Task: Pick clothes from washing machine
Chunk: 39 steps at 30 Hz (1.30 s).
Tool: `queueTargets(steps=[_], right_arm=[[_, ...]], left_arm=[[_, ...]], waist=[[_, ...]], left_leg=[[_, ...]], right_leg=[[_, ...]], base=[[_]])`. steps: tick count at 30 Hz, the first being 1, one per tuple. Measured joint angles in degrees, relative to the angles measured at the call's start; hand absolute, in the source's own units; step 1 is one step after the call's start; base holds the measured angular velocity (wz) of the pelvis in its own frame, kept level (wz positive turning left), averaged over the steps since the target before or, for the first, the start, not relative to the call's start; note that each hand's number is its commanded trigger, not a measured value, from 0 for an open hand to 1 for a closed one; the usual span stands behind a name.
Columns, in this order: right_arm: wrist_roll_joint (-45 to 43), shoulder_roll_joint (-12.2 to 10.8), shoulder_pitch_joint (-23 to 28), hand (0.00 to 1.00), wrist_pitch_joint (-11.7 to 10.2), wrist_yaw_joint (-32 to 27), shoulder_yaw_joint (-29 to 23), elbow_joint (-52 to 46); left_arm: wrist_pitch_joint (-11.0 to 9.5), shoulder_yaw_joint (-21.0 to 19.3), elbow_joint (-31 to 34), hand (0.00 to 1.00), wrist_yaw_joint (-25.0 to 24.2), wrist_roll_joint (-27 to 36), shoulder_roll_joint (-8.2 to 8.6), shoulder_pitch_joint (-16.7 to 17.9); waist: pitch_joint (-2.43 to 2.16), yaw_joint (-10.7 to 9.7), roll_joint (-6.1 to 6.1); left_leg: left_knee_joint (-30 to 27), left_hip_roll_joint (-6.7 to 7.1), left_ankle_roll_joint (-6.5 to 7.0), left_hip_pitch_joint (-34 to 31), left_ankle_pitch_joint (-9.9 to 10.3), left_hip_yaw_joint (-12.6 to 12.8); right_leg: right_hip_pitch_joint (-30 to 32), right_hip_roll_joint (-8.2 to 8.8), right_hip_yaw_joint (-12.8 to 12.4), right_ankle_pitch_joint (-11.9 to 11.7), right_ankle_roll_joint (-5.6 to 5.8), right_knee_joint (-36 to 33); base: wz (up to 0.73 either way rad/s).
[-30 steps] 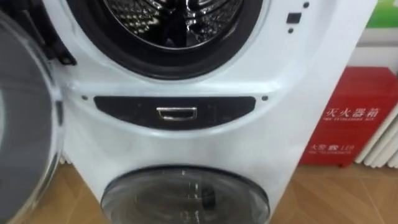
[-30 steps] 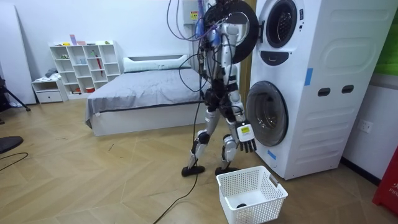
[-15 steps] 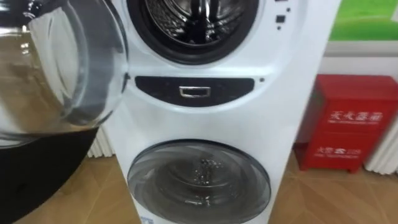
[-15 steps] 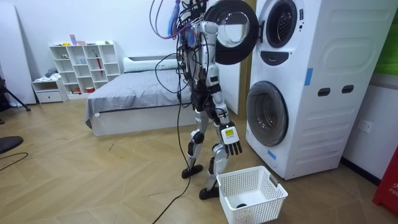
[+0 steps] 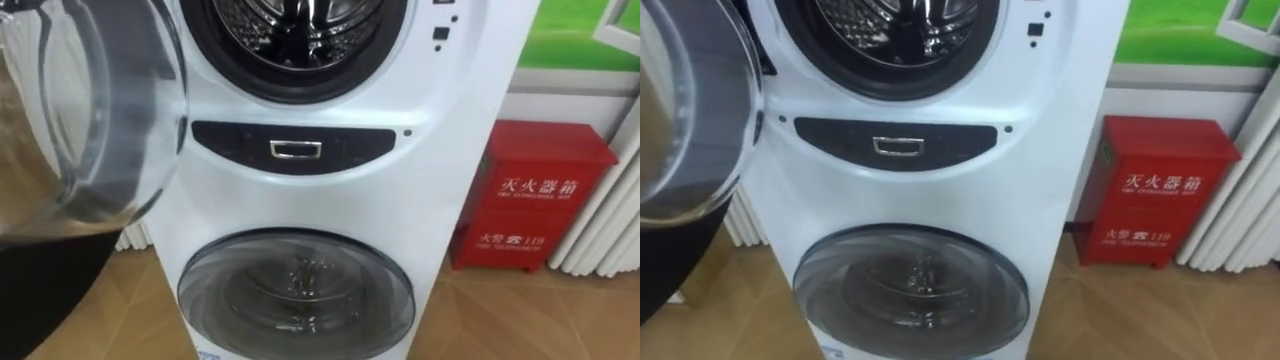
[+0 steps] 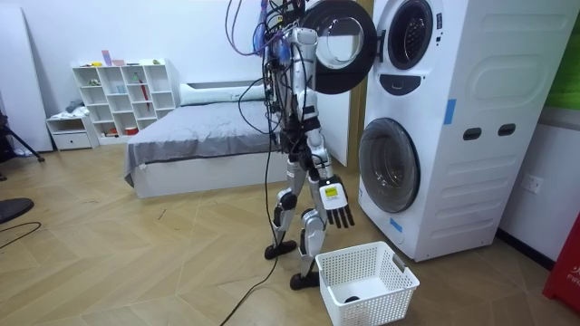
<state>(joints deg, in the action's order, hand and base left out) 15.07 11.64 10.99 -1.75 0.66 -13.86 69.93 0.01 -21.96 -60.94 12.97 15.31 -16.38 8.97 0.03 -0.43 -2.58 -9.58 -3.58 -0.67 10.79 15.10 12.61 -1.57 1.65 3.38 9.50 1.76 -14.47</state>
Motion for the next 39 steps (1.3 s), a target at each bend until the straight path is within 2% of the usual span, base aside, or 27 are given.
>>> queueTargets(steps=[1,3,4,7,9,11,12,14,17,19,22,23,25,26,27,28,29,31,32,34,35,36,37,39], right_arm=[[-0.54,0.24,-0.29,0.0,-0.12,-0.26,-0.72,-0.27],[-2.16,0.78,-0.16,0.0,-0.91,-0.74,-2.35,-1.55],[-2.22,0.82,-0.11,0.0,-1.05,-0.69,-2.85,-1.85],[-2.03,0.94,-0.25,0.0,-1.48,-0.39,-3.2,-1.99],[-1.9,0.96,0.17,0.0,-1.46,-0.33,-3.15,-1.99],[-2.12,0.82,0.88,0.0,-1.37,-0.29,-3.11,-2.47],[-2.14,0.67,1.72,0.0,-1.19,0.03,-3.11,-2.81],[-2.16,0.69,2.88,0.0,-0.83,0.21,-3.11,-2.87],[-3.14,0.49,3.21,0.0,-0.69,0.4,-3.12,-2.34],[-3.67,0.05,2.45,0.0,-0.68,0.8,-3.14,-2.41],[-4.57,-0.34,1.5,0.0,-0.57,1.33,-3.12,-2.86],[-4.73,-0.42,0.69,0.0,-0.5,1.37,-2.9,-3.14],[-4.24,-0.43,-0.03,0.0,-0.1,1.31,-1.63,-2.69],[-4.02,-0.53,-0.33,0.0,0.12,1.31,-0.13,-2.66],[-4.01,-0.61,-0.43,0.0,0.17,1.36,1.41,-2.66],[-3.91,-0.74,-0.45,0.0,0.18,1.55,1.8,-2.62],[-3.62,-1.27,-0.58,0.0,0.43,1.57,2.32,-2.28],[-3.66,-2.16,-1.21,0.0,0.71,1.78,4.51,-1.85],[-3.63,-2.36,-1.64,0.0,0.71,1.78,5.23,-1.51],[-3.62,-3.29,-3.85,0.0,0.59,1.97,7.27,-0.13],[-3.62,-3.45,-4.66,0.0,0.56,2.02,7.9,0.04],[-3.61,-3.56,-5.06,0.0,0.53,2.04,8.39,0.08],[-3.57,-3.56,-5.37,0.0,0.53,2.01,8.66,0.1],[-3.44,-3.57,-5.85,0.0,0.53,2.0,9.5,0.07]], left_arm=[[-0.02,-0.54,1.0,0.0,0.71,0.62,-1.29,-0.77],[-1.38,-2.98,6.13,0.0,3.32,0.65,-5.49,-3.73],[-1.45,-3.49,8.01,0.0,4.11,0.63,-6.18,-4.38],[-2.89,-3.96,18.94,0.0,7.64,0.94,-9.31,-6.66],[-3.18,-3.91,24.8,0.0,9.35,0.78,-9.97,-7.25],[-2.95,-3.9,31.35,0.0,10.89,-0.54,-10.01,-7.4],[-3.59,-3.88,34.56,0.0,11.4,-4.43,-10.25,-6.35],[-3.09,-3.9,39.1,0.0,12.59,-6.0,-10.23,-6.21],[-2.53,-4.98,50.28,0.0,14.58,-8.59,-10.37,-6.72],[-2.62,-4.74,59.04,0.0,15.59,-9.0,-10.98,-8.86],[-2.81,-4.2,65.29,0.0,15.91,-9.94,-11.0,-10.98],[-2.92,-2.97,67.95,0.0,16.18,-10.42,-10.94,-11.24],[-2.93,-0.72,71.72,0.0,15.38,-10.53,-9.76,-11.48],[-3.0,1.52,73.83,0.0,14.73,-10.67,-8.19,-11.48],[-3.03,4.03,75.1,0.0,13.71,-11.46,-5.86,-11.38],[-3.03,4.37,75.4,0.0,13.66,-11.57,-4.13,-11.15],[-2.98,5.25,75.9,0.0,13.02,-11.52,-1.37,-10.48],[-2.96,10.48,76.87,0.0,11.69,-11.78,2.71,-9.72],[-2.73,12.28,76.85,0.0,10.84,-12.11,3.47,-9.72],[-1.34,17.92,76.63,0.0,8.08,-12.58,5.84,-9.67],[-1.22,18.82,76.5,0.0,7.9,-12.55,6.5,-9.65],[-1.01,21.24,76.03,0.0,7.29,-12.75,7.51,-9.61],[-1.06,23.81,74.82,0.0,5.84,-13.31,7.91,-9.49],[-0.8,27.4,72.6,0.0,3.9,-13.9,7.95,-9.45]], waist=[[0.08,0.03,-0.26],[0.56,0.9,-1.45],[0.58,0.9,-1.77],[0.06,0.62,-3.36],[0.24,0.61,-3.4],[-0.33,0.67,-4.24],[-0.24,0.81,-4.12],[-0.21,1.68,-3.43],[-0.14,1.74,-1.92],[0.42,1.37,-0.61],[0.44,-0.15,-0.28],[0.47,-1.35,-0.48],[0.41,-2.42,-0.51],[0.59,-2.9,-0.73],[0.74,-3.31,-0.69],[0.69,-3.72,-0.72],[0.66,-4.13,-0.73],[0.57,-4.35,0.3],[0.43,-4.43,0.55],[0.69,-5.19,2.7],[0.86,-5.66,2.85],[0.48,-5.82,3.52],[0.39,-5.84,3.66],[0.51,-5.91,3.48]], left_leg=[[0.0,0.01,0.0,-0.06,0.0,-0.01],[0.01,0.11,0.01,-0.26,0.0,-0.16],[0.04,0.13,0.01,-0.3,0.0,-0.25],[0.05,0.25,0.01,-0.61,0.0,-1.16],[0.07,0.24,0.01,-0.7,0.0,-1.36],[0.08,0.28,0.01,-1.26,0.0,-1.83],[0.03,0.28,0.02,-1.41,-0.01,-1.83],[-0.23,0.25,0.01,-1.36,-0.03,-1.88],[-0.83,0.22,0.01,-1.64,-0.03,-2.55],[-0.88,0.26,0.01,-1.63,-0.03,-3.17],[-0.83,0.31,0.02,-2.05,-0.02,-3.62],[-0.71,0.31,0.02,-2.25,-0.02,-3.82],[-0.69,0.28,0.02,-2.29,-0.02,-3.94],[-0.64,0.27,0.03,-2.26,-0.03,-3.89],[-0.68,0.3,0.04,-2.29,-0.04,-3.78],[-0.72,0.34,0.06,-2.23,-0.06,-3.87],[-0.76,0.35,0.09,-2.23,-0.09,-4.04],[-0.86,0.38,0.13,-2.6,-0.11,-4.71],[-0.92,0.4,0.19,-2.63,-0.15,-4.79],[-1.13,0.42,0.2,-2.71,-0.16,-4.8],[-1.16,0.42,0.2,-2.8,-0.16,-4.8],[-1.39,0.41,0.22,-3.2,-0.17,-4.73],[-1.55,0.44,0.23,-3.24,-0.17,-4.59],[-1.68,0.47,0.26,-3.28,-0.19,-4.05]], right_leg=[[0.1,0.03,0.03,0.0,0.01,-0.04],[0.54,0.1,-0.06,0.02,0.03,-0.2],[0.55,0.11,-0.05,0.03,0.05,-0.2],[0.49,0.26,0.61,0.11,0.17,-0.4],[0.6,0.23,0.63,0.11,0.17,-0.4],[1.03,0.24,0.87,0.12,0.16,-0.36],[1.38,0.22,0.87,0.16,0.1,-0.6],[1.43,0.24,1.05,0.19,0.07,-0.66],[1.3,0.36,1.55,0.19,0.07,-0.38],[0.51,0.52,1.93,0.19,0.08,-0.18],[0.42,0.65,2.52,0.17,0.12,0.26],[0.28,0.62,2.76,0.03,0.18,0.68],[0.15,0.58,2.9,0.03,0.18,0.69],[0.17,0.59,2.97,0.03,0.18,0.78],[0.4,0.61,2.95,0.03,0.18,0.76],[0.4,0.65,2.98,0.04,0.19,0.76],[0.31,0.7,3.26,0.07,0.25,0.77],[0.2,0.98,4.45,0.08,0.25,0.91],[0.21,1.05,4.69,0.08,0.26,0.89],[-0.17,1.06,4.67,0.08,0.26,1.07],[-0.33,1.06,4.74,0.03,0.28,1.37],[-0.47,1.03,4.76,-0.47,0.39,2.11],[-0.67,1.07,4.75,-0.92,0.53,2.68],[-0.66,1.15,4.65,-1.37,0.59,2.92]], base=[[0.0],[-0.02],[0.04],[0.11],[0.03],[0.04],[0.04],[0.05],[0.11],[0.1],[0.11],[0.08],[0.04],[-0.04],[-0.04],[0.03],[0.13],[0.24],[0.16],[0.05],[0.04],[0.0],[0.0],[-0.08]])
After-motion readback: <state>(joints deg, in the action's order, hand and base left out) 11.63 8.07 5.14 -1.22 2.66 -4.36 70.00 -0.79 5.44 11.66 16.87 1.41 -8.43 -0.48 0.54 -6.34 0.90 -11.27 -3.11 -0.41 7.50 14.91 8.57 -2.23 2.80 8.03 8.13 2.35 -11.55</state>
